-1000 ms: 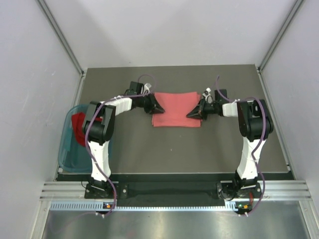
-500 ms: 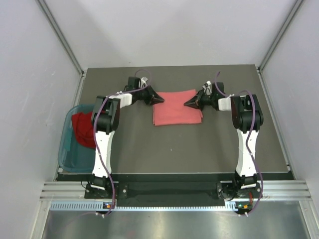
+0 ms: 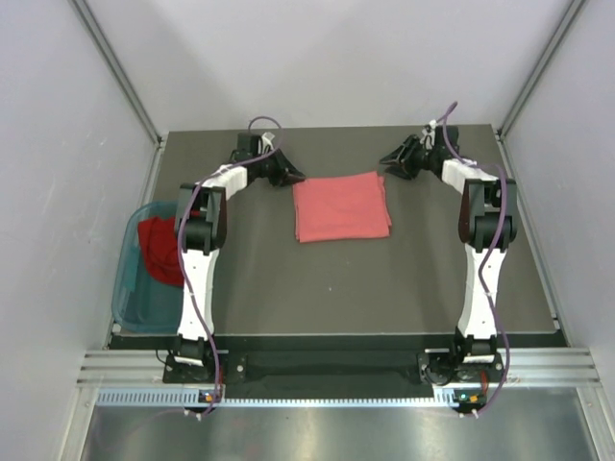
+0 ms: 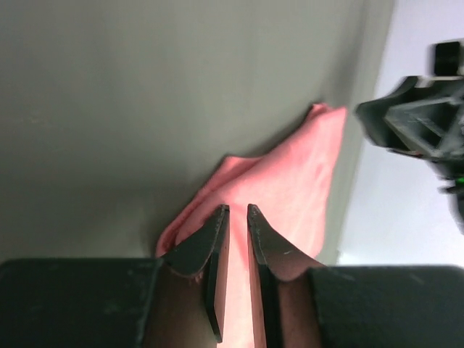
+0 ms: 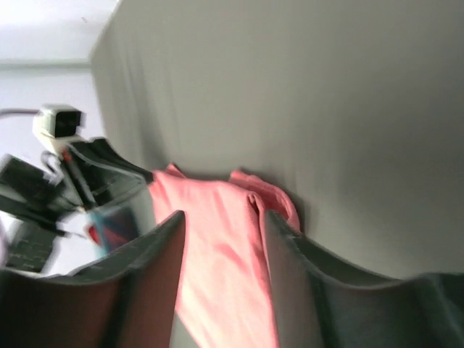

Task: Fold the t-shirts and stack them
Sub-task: Fold the tshirt, then neatly place the folded tshirt to the corner

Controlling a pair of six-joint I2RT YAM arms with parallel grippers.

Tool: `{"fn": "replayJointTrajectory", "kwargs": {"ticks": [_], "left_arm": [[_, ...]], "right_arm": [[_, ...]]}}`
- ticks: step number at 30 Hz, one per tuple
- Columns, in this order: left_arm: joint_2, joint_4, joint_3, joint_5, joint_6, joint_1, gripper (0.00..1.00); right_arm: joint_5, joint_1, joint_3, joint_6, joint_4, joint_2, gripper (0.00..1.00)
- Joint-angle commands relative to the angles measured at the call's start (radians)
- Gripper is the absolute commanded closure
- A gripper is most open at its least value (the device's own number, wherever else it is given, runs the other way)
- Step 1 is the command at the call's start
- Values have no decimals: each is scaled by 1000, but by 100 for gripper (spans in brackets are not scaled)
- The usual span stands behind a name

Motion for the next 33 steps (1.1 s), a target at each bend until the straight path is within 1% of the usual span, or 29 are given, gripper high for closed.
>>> {"fn": "replayJointTrajectory", "kwargs": {"ticks": [1,3,4,6,7,10,13,14,20,23,26,27,29,30,32,33], "left_arm": [[-94,-224,52,-83,199,6,79],[-160,-300,32,-124,260,6,78],[-187,-311,-6,-130,271,6,78],[-276,-328,-58,-146,296,4,78],[-310,-337,-113,-155,301,4,78],[-469,-358,-215,-152,316,3,78],[-560,-383,-304,-146,336,0,77],[-618,-397,-328,-146,341,-3,77],[-810,-404,-523,-129,321,-5,77],[-861,-400,-582,-132,314,-5,77],[-873,-420,-588,-144,325,-3,77],[-873,-426,-585,-141,325,-3,77],[-876,-435,-577,-140,328,-3,77],[-876,-437,-576,-137,328,-3,77],[-876,-443,-574,-137,328,-3,77],[-875,-444,-574,-137,327,-3,77]], "right_arm": [[39,-3,65,-197,-205,-63,50],[32,-3,54,-275,-264,-74,44],[35,-3,50,-339,-290,-77,42],[46,-3,28,-393,-332,-81,39],[51,-3,19,-439,-337,-81,37],[52,-1,-15,-508,-338,-77,30],[45,0,-16,-531,-326,-55,30],[39,5,-9,-537,-328,-48,30],[91,46,37,-571,-358,-6,32],[143,69,45,-556,-358,8,39],[178,95,50,-551,-360,20,44],[187,106,48,-550,-354,21,50],[213,114,47,-537,-346,26,59],[219,118,48,-531,-338,28,67],[250,123,53,-513,-337,32,73],[264,123,53,-510,-340,31,80]]}}
